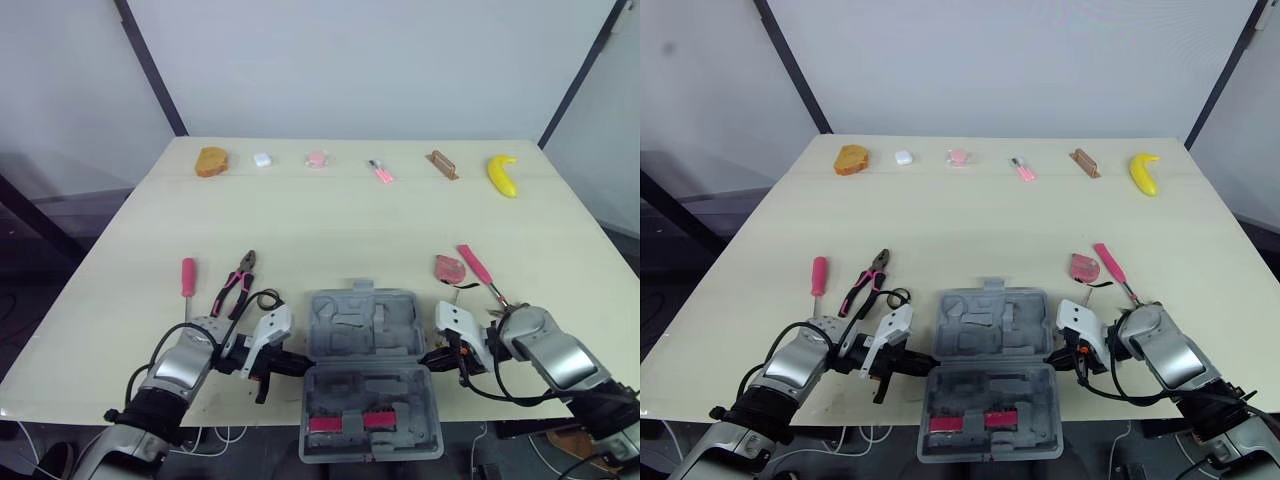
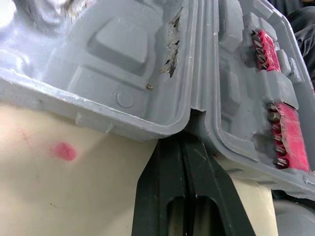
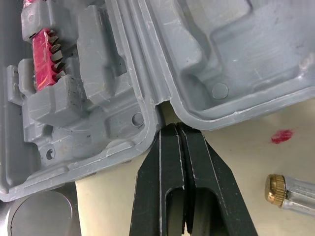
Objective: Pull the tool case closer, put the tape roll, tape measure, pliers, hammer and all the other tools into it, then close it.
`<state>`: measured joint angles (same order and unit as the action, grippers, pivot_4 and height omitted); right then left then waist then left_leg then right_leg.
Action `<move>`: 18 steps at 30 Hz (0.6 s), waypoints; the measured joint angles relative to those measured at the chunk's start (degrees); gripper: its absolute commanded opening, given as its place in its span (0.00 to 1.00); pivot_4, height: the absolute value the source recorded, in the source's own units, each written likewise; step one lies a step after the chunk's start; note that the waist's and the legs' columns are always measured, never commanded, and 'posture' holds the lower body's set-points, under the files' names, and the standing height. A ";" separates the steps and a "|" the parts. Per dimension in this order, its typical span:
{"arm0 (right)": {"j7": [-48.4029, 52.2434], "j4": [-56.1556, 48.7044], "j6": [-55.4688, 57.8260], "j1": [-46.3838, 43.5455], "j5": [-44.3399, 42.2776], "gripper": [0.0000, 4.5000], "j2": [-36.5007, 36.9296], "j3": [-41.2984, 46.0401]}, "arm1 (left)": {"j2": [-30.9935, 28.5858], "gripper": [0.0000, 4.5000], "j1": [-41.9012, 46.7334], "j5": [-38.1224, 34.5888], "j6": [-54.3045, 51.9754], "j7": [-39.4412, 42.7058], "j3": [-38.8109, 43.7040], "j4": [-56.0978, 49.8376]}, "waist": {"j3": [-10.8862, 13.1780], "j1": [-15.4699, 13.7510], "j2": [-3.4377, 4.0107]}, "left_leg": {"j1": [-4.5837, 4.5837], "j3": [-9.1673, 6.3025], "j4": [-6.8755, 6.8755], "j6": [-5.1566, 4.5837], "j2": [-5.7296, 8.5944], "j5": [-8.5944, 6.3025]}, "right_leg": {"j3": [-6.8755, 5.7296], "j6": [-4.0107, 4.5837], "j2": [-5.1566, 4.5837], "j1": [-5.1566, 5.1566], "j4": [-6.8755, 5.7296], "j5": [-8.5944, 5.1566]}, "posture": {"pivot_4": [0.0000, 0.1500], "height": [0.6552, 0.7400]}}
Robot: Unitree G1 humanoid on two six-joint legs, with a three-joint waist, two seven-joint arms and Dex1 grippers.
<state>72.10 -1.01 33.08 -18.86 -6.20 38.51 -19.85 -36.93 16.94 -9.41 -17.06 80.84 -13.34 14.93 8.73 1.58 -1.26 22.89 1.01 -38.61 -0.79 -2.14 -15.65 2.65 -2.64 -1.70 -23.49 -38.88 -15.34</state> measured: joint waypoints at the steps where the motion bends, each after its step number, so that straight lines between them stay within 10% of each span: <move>1: 0.00 0.02 -0.01 0.00 -0.03 0.00 0.05 0.00 | 0.00 0.00 0.01 0.00 0.01 0.00 0.00 0.02 | 0.00 0.00 0.00 | 0.00 0.00 0.00 0.00 0.00 0.00 | 0.00 0.00 0.00 0.00 0.00 0.00 | 1.00 1.00; 18: -0.27 1.22 -1.06 0.00 -0.79 0.00 1.67 0.06 | 0.00 0.00 0.02 -0.04 0.44 -0.03 0.00 0.22 | 0.00 -0.09 0.00 | 0.00 0.01 0.00 0.00 0.00 0.00 | 0.01 0.00 0.00 0.00 0.00 0.00 | 1.00 1.00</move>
<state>71.83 0.21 32.02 -18.86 -6.98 40.18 -19.79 -36.93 16.96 -9.45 -16.63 80.81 -13.34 15.15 8.73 1.49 -1.26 22.89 1.02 -38.61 -0.79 -2.14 -15.66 2.66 -2.64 -1.70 -23.49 -38.88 -15.34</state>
